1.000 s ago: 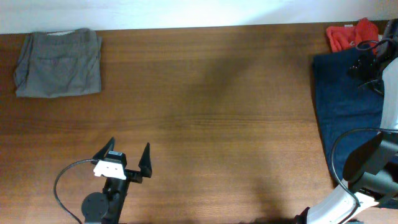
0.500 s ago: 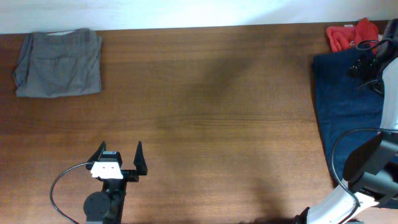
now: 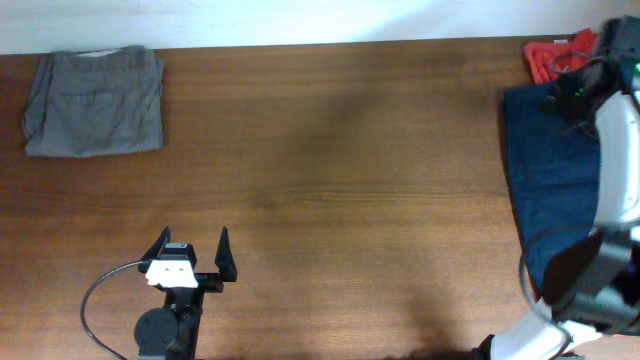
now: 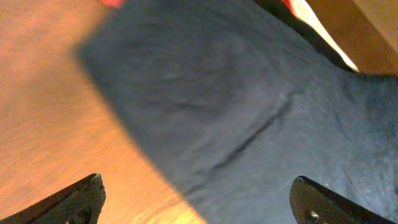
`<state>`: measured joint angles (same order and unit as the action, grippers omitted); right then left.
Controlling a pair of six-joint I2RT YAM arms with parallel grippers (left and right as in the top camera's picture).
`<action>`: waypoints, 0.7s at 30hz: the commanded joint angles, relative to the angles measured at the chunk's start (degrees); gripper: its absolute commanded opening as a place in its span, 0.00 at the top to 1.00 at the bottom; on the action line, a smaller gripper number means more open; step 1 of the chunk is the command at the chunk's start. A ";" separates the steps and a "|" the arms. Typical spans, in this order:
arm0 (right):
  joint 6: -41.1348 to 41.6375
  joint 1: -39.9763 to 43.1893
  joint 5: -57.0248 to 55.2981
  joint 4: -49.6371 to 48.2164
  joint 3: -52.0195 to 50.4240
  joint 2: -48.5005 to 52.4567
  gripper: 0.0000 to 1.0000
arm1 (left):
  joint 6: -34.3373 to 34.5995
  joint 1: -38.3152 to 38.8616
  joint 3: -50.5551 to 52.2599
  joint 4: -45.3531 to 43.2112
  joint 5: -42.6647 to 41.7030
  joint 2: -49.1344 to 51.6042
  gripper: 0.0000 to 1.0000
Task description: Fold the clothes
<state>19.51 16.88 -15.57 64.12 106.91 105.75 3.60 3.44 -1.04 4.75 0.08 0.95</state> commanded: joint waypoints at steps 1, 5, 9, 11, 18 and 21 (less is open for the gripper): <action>0.46 -7.98 -0.52 0.00 0.87 -11.98 0.02 | -0.66 0.26 0.55 0.02 0.61 -0.66 0.01; 0.48 -24.06 -0.52 0.00 0.87 -24.26 0.02 | -0.66 0.26 0.55 0.00 0.61 -0.66 0.01; 0.46 -35.69 -0.52 0.02 0.87 -34.88 0.02 | -0.66 0.26 0.55 0.00 0.61 -0.66 0.01; 0.48 -35.15 -0.52 0.00 0.63 -39.26 0.02 | -0.66 0.26 0.55 0.02 0.61 -0.66 0.01; 0.44 -30.73 -0.59 -3.74 -21.86 -60.04 0.02 | -0.66 0.26 0.55 0.00 0.61 -0.66 0.01; 0.42 -28.44 2.73 -16.85 -42.51 -73.07 0.02 | -0.66 0.26 0.55 0.00 0.61 -0.66 0.01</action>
<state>19.55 -13.26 -15.09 52.23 76.55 40.01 3.60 3.44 -0.95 4.80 0.32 0.64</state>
